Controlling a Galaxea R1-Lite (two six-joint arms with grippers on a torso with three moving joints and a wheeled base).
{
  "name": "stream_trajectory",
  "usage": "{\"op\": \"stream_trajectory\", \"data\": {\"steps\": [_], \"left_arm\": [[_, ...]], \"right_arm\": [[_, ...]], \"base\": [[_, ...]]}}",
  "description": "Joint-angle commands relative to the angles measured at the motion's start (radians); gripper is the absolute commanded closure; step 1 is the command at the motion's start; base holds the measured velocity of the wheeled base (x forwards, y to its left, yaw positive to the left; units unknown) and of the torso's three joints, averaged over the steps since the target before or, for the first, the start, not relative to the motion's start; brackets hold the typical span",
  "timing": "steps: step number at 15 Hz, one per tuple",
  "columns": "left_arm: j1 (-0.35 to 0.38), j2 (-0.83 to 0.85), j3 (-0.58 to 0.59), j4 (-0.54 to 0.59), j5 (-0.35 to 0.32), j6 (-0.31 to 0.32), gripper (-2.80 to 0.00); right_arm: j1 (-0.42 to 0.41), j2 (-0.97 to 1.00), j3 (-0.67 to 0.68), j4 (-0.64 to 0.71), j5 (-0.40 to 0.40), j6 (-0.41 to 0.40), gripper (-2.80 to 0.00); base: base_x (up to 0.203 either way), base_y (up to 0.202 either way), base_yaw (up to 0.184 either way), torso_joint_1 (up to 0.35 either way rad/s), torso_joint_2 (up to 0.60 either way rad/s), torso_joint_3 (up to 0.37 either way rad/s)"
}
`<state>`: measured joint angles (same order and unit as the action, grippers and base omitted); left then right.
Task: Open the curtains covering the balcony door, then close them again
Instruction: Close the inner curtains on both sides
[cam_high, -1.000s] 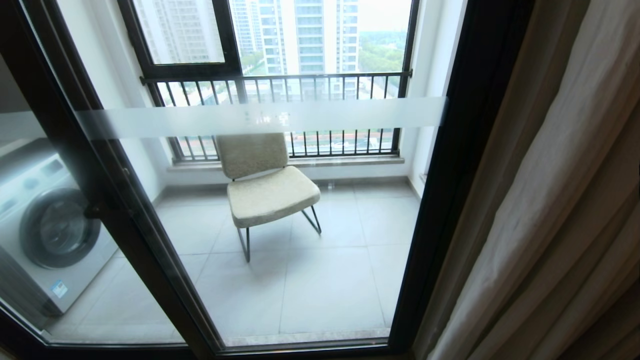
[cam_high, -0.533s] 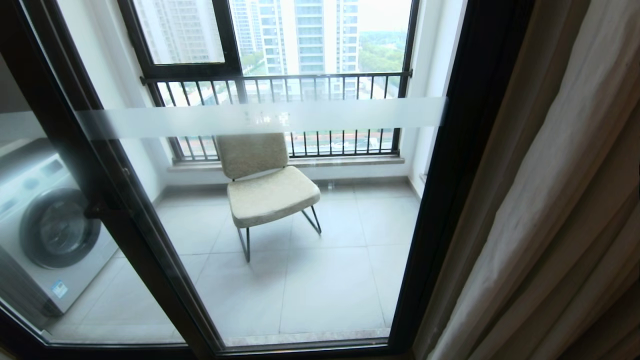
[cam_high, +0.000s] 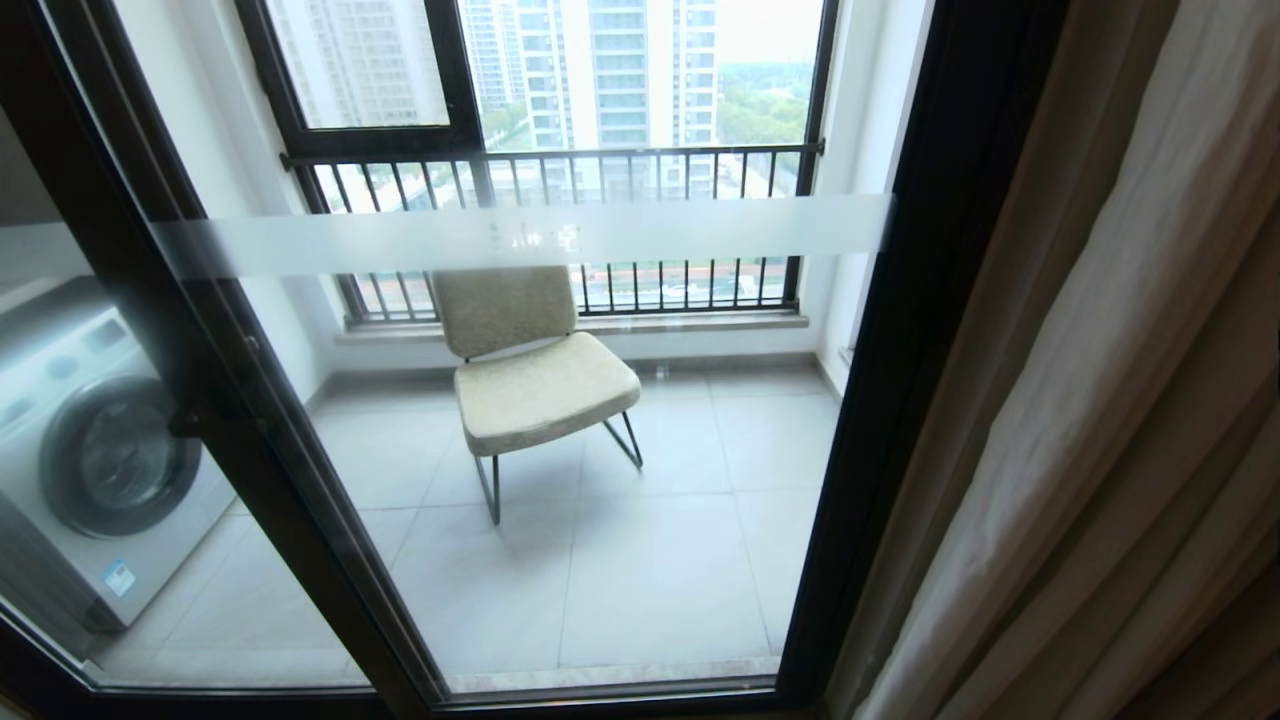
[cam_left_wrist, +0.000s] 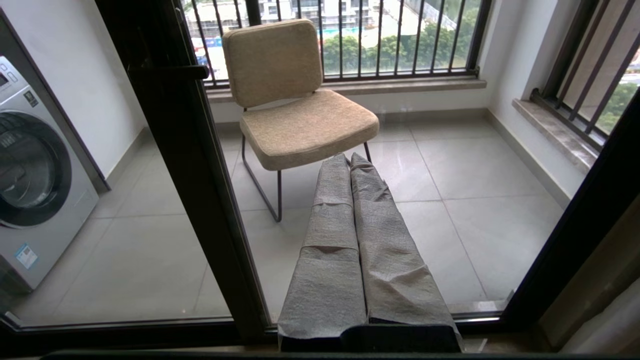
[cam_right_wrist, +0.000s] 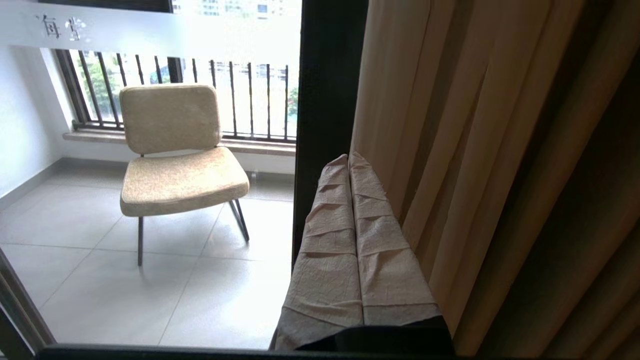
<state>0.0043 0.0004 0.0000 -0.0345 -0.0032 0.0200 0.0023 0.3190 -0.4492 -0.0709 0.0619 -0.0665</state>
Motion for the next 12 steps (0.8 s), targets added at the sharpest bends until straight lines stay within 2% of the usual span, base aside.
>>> {"op": "stream_trajectory", "data": {"steps": [1,2,7,12], "left_arm": [[0.000,0.000,0.000,-0.001,0.000,0.000,0.00],[0.000,0.000,0.000,-0.001,0.000,0.000,0.00],[0.000,0.000,0.000,-0.001,0.000,0.000,0.00],[0.000,0.000,0.000,-0.001,0.000,0.000,0.00]], "right_arm": [[0.000,0.183,-0.065,-0.053,0.001,0.000,0.00],[-0.001,0.250,-0.110,-0.092,0.000,0.000,-2.80],[-0.001,0.488,-0.291,-0.222,0.003,0.006,-2.80],[-0.004,0.637,-0.392,-0.298,-0.001,0.007,-2.80]], "base": [[0.000,0.000,0.000,0.000,0.00,0.000],[0.000,0.000,0.000,0.000,0.00,0.000],[0.000,0.000,0.000,0.000,0.00,0.000],[0.000,0.000,0.000,0.000,0.00,0.000]]}}
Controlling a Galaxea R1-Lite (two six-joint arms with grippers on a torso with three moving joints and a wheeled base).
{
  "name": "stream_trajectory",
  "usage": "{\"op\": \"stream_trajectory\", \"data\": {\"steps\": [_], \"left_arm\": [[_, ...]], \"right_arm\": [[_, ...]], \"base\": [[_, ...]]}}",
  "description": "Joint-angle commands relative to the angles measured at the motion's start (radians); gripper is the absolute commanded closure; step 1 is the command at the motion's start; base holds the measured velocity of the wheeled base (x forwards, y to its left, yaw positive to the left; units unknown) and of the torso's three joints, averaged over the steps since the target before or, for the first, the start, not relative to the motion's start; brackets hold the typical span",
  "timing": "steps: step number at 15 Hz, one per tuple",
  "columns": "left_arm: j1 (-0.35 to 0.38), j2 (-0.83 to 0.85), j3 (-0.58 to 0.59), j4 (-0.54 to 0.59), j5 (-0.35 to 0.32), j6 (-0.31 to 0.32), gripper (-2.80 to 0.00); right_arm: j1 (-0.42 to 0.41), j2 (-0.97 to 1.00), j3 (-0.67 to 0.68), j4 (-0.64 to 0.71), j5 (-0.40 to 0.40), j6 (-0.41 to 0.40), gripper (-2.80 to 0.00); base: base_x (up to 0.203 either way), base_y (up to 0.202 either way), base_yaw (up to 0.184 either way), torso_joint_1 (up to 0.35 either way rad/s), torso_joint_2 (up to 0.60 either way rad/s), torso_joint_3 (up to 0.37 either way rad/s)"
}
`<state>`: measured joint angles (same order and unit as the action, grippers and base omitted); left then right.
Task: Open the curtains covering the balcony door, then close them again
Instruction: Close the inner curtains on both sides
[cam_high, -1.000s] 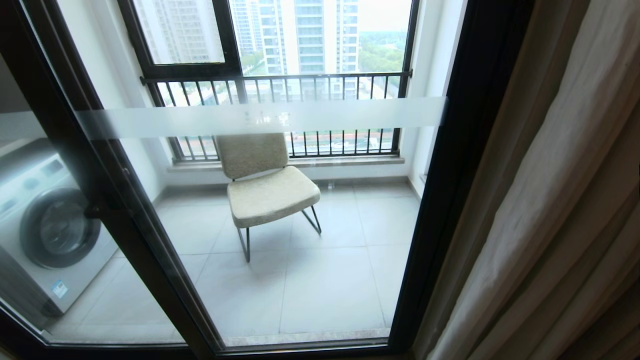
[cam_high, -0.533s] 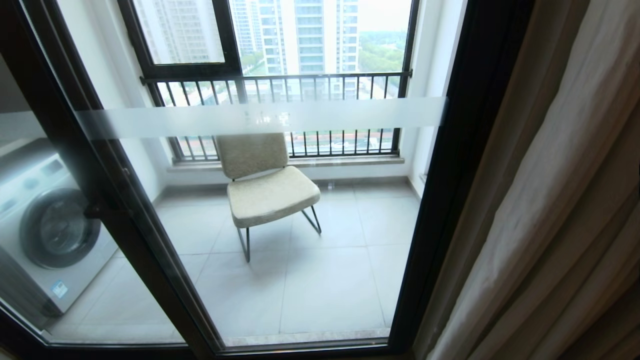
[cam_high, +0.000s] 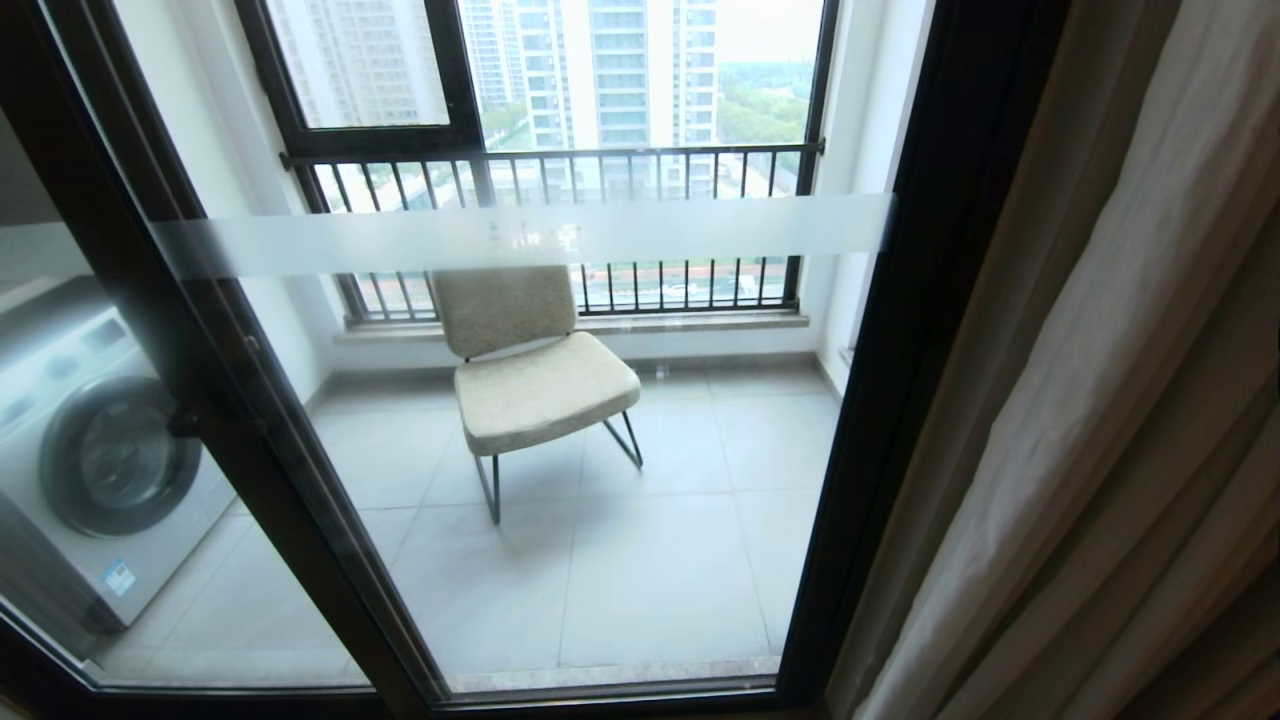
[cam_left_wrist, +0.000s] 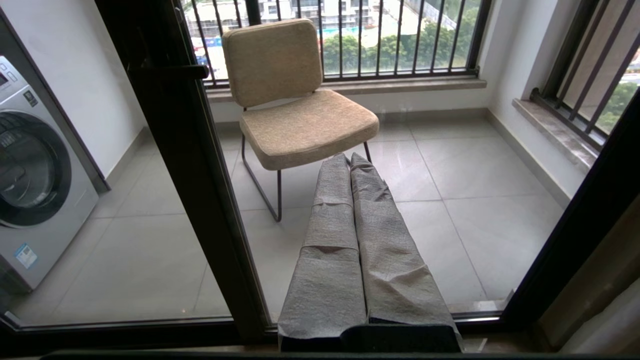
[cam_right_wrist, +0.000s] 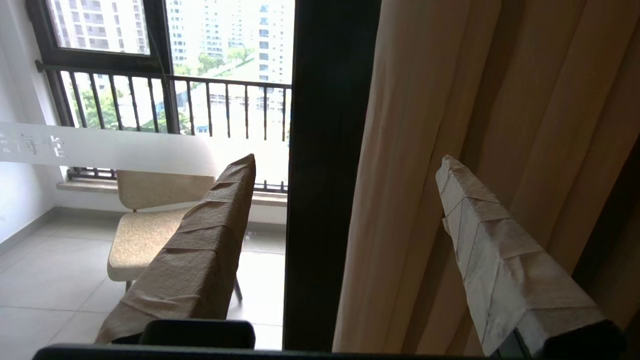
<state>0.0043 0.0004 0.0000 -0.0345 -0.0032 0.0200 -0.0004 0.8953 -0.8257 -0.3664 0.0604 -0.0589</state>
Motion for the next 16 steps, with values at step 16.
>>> {"op": "stream_trajectory", "data": {"steps": [16], "left_arm": [[0.000,0.000,0.000,-0.001,0.000,0.000,0.00]], "right_arm": [[-0.187,0.519,-0.319,-0.141,0.002,0.028,-2.80]], "base": [[0.000,0.000,0.000,0.000,0.00,0.000]]}}
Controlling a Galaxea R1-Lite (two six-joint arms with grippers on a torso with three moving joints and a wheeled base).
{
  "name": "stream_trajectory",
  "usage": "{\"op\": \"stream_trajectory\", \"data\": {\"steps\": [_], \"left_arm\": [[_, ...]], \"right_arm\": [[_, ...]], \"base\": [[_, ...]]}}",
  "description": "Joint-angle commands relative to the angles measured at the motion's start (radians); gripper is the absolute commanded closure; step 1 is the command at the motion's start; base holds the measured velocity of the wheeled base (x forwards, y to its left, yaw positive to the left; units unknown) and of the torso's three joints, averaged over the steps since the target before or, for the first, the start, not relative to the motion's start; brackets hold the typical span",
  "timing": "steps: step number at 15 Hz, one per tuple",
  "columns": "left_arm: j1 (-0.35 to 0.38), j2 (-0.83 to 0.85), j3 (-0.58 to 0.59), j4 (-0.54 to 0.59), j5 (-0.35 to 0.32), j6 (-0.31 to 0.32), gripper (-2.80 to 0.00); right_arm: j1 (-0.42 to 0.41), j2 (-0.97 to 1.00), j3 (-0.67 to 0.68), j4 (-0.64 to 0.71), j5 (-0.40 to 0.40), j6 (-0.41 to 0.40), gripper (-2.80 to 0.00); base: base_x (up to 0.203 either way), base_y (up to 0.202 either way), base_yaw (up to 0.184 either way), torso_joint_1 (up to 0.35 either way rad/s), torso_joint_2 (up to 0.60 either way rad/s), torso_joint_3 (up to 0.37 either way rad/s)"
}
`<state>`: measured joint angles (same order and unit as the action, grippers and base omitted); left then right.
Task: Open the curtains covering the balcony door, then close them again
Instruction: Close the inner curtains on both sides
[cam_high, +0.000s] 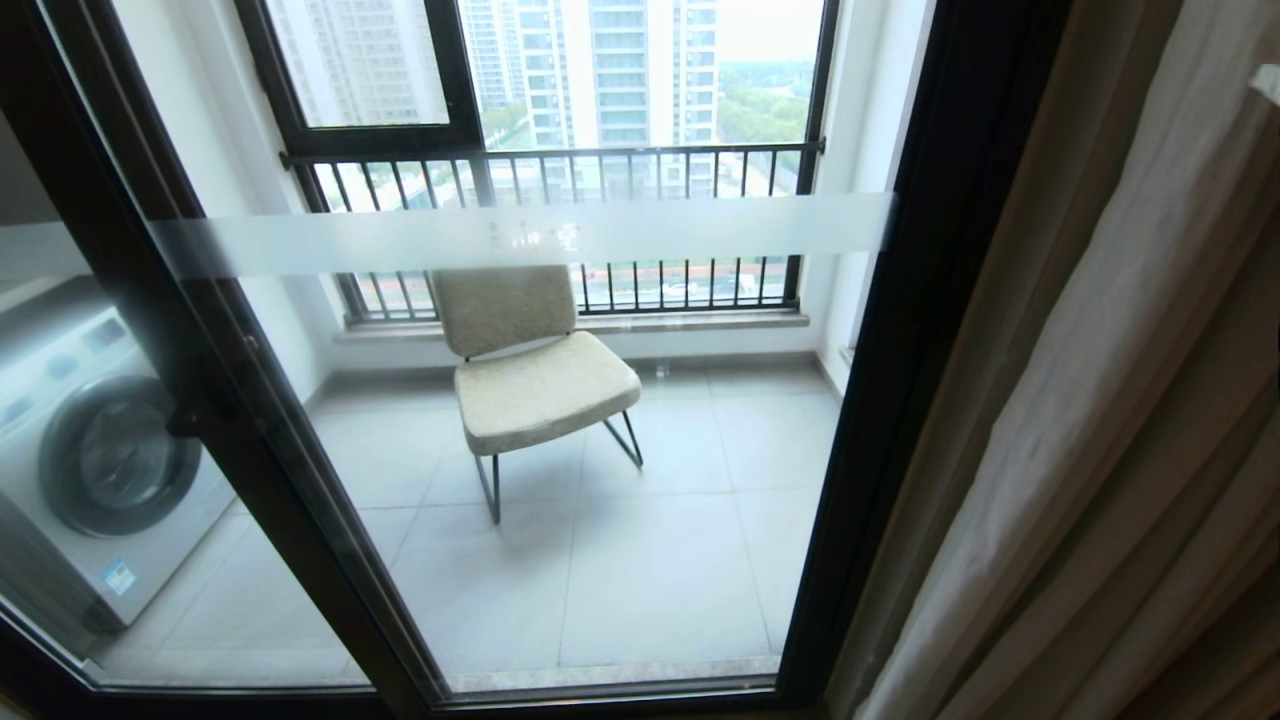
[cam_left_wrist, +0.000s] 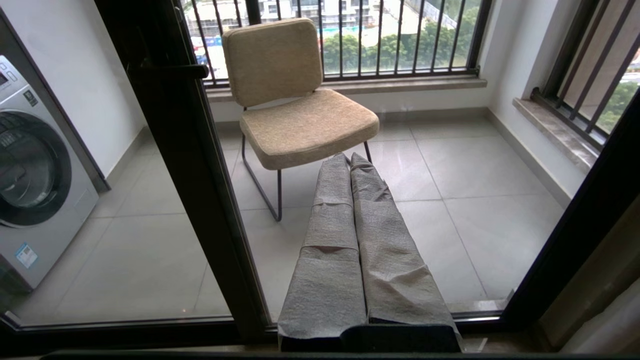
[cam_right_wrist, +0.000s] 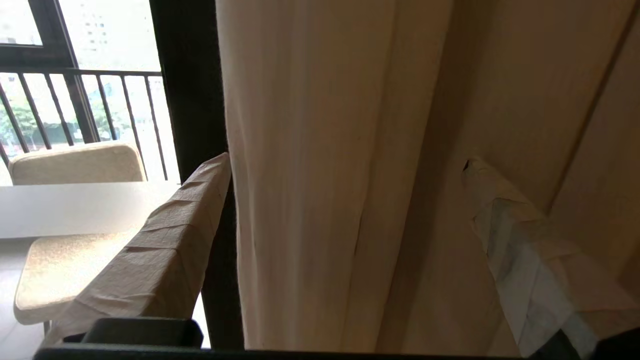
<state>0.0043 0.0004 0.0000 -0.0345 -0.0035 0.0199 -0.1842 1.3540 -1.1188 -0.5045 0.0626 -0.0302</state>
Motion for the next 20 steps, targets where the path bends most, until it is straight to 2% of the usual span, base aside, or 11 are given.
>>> {"op": "stream_trajectory", "data": {"steps": [1,15,20], "left_arm": [[0.000,0.000,0.000,-0.001,0.000,0.000,0.00],[0.000,0.000,0.000,-0.001,0.000,0.000,0.00],[0.000,0.000,0.000,-0.001,0.000,0.000,0.00]], "right_arm": [[-0.002,0.087,-0.056,-0.005,0.001,0.003,-2.80],[0.012,0.215,-0.145,-0.079,0.006,0.042,-2.80],[0.018,0.180,0.073,-0.138,0.005,0.034,-2.80]], "base": [[0.000,0.000,0.000,0.000,0.00,0.000],[0.000,0.000,0.000,0.000,0.00,0.000],[0.000,0.000,0.000,0.000,0.00,0.000]]}}
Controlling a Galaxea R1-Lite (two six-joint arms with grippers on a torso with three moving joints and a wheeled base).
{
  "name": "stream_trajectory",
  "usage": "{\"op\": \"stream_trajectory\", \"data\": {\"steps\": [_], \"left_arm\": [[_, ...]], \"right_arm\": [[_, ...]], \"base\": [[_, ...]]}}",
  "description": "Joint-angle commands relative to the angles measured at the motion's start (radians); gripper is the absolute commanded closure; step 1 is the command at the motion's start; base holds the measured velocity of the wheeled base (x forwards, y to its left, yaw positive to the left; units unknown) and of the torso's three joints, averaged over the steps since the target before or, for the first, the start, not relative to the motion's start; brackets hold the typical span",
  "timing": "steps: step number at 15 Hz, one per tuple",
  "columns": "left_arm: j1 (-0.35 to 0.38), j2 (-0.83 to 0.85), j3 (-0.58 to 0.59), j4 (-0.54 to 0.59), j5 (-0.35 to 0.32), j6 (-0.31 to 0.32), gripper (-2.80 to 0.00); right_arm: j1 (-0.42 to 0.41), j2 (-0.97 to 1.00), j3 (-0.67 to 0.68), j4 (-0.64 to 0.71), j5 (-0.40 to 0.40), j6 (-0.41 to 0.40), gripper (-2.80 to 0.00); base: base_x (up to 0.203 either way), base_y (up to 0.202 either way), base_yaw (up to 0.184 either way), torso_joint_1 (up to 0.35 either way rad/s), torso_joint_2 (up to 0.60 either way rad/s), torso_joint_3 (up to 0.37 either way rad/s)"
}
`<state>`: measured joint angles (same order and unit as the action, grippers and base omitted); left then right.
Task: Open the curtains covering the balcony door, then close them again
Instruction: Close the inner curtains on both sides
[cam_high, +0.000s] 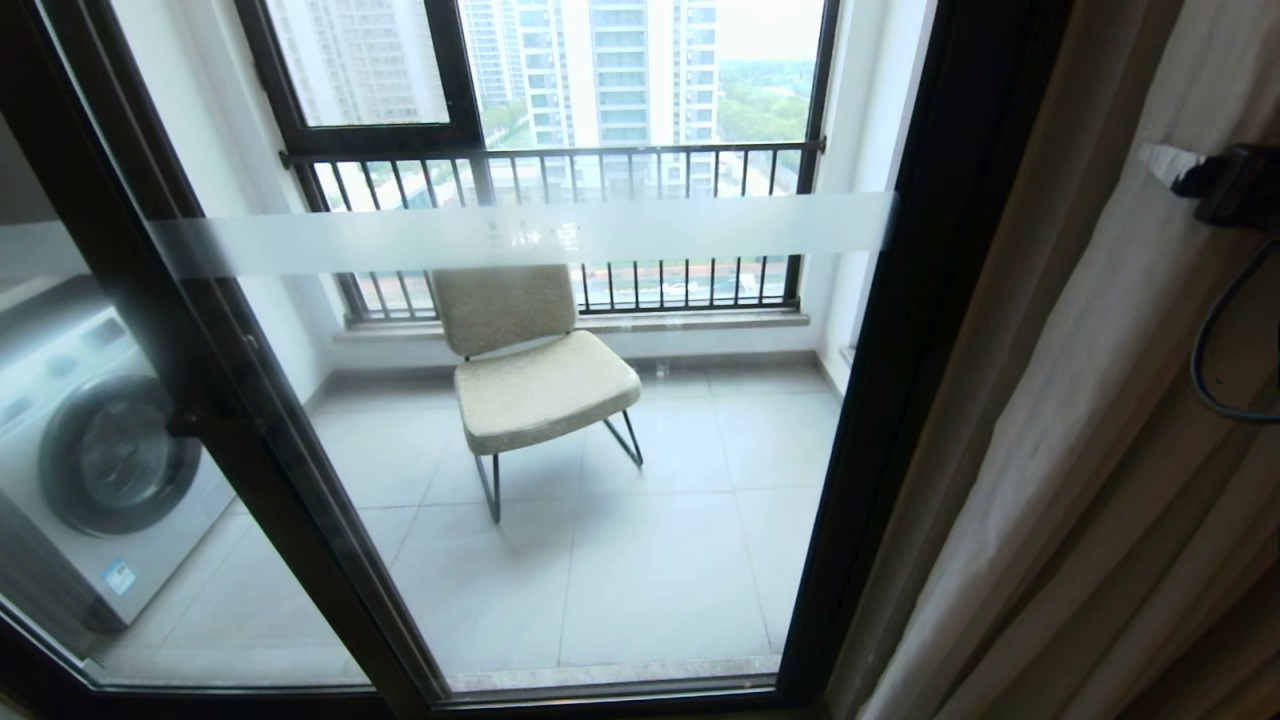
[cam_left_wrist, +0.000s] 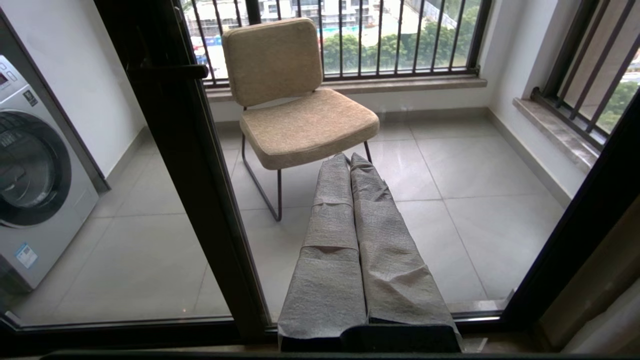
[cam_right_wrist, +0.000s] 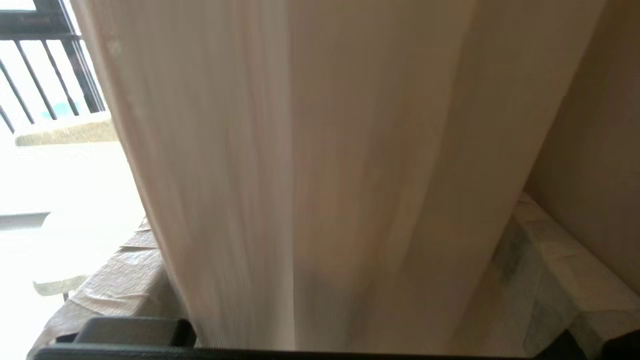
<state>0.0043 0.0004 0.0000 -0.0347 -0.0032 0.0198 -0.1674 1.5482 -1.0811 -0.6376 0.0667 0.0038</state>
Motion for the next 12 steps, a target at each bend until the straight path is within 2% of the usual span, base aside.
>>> {"op": "stream_trajectory", "data": {"steps": [1,5,11,12], "left_arm": [[0.000,0.000,0.000,-0.001,0.000,0.000,0.00],[0.000,0.000,0.000,-0.001,0.000,0.000,0.00],[0.000,0.000,0.000,-0.001,0.000,0.000,0.00],[0.000,0.000,0.000,-0.001,0.000,0.000,0.00]], "right_arm": [[0.001,-0.019,0.092,-0.050,0.001,0.002,-2.80],[0.002,-0.022,0.235,-0.194,0.001,0.005,-2.80],[0.002,-0.004,0.250,-0.215,0.001,0.004,-2.80],[0.003,0.000,0.251,-0.225,0.001,0.005,-2.01]], "base": [[0.000,0.000,0.000,0.000,0.00,0.000],[0.000,0.000,0.000,0.000,0.00,0.000],[0.000,0.000,0.000,0.000,0.00,0.000],[0.000,0.000,0.000,0.000,0.00,0.000]]}}
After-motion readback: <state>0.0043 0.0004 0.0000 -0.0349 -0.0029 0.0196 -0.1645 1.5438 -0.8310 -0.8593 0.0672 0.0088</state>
